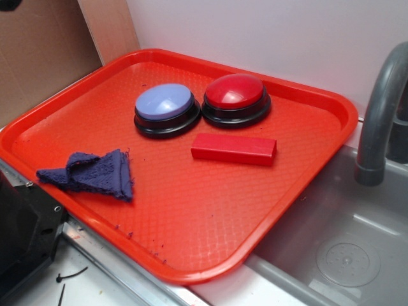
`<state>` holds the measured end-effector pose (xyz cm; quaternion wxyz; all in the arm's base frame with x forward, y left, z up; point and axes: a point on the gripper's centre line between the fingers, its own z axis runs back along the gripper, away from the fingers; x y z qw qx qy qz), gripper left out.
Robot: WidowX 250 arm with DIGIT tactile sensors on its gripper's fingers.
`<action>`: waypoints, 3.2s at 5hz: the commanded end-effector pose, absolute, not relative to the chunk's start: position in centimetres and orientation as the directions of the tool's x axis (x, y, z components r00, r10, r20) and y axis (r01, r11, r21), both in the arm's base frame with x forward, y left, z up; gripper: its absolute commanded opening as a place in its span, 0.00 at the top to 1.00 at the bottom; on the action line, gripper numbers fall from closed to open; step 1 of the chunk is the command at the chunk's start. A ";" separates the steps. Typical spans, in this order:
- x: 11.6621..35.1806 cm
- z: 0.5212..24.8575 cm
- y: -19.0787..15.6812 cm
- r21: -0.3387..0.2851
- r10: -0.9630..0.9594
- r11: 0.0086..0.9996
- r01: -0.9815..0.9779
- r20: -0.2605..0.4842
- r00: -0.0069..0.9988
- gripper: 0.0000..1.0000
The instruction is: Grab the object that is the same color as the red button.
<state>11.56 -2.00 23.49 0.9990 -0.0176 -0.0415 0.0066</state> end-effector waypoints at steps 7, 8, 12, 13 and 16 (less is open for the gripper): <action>23.0 10.8 -8.7 0.110 -0.710 0.703 0.703 0.169 0.683 0.00; 24.9 8.4 -9.8 -0.002 -0.782 0.598 0.802 0.218 0.584 0.00; 25.1 2.1 -13.5 -0.039 -0.877 0.463 0.886 0.124 0.464 0.00; 25.2 1.9 -13.3 -0.024 -0.874 0.472 0.881 0.120 0.471 0.98; 24.7 6.5 -11.8 -0.067 -0.849 0.524 0.849 0.030 0.527 1.00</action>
